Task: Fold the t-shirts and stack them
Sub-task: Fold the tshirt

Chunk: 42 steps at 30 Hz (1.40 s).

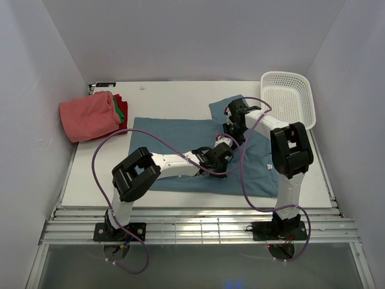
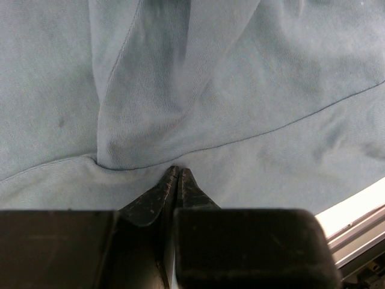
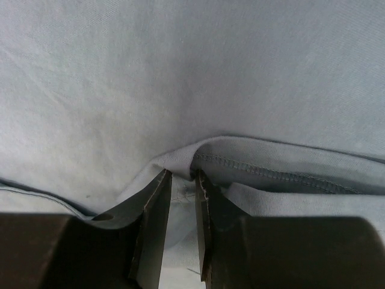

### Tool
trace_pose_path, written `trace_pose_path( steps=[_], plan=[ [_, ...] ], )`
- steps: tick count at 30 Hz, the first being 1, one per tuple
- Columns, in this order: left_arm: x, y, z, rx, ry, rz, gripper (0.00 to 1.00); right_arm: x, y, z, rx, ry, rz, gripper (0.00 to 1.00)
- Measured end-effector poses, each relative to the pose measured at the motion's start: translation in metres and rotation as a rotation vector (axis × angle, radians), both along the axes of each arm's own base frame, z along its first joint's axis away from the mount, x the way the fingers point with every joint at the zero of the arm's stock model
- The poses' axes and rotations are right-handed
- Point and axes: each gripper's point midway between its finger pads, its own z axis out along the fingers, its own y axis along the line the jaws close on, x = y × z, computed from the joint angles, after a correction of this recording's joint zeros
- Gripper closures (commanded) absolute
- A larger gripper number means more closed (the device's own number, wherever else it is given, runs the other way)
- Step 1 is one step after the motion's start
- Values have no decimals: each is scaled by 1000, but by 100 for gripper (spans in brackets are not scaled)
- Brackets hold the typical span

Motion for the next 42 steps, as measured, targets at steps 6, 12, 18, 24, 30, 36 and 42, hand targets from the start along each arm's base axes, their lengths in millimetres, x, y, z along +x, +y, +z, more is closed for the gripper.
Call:
trace_pose_path(
  steps=[6,12,18,24,30,36,42],
  plan=[
    [1,2,-1,6,-4,5,87,0,1,0,13,1,5,89],
    [2,4,-3,9,-8,16,87,2,6,0,35,6,12,92],
    [3,5,-4,8,-12,28,88,11,12,5,52,-10,13,92],
    [3,5,-4,4,-11,36,88,32,22,19,70,-40,13,92],
    [6,7,-4,-1,-20,54,89,43,31,23,93,-34,9,92],
    [6,9,-4,-5,-22,62,89,59,40,18,110,-39,9,71],
    [6,10,-3,-6,-22,67,90,67,38,40,120,-136,4,66]
  ],
)
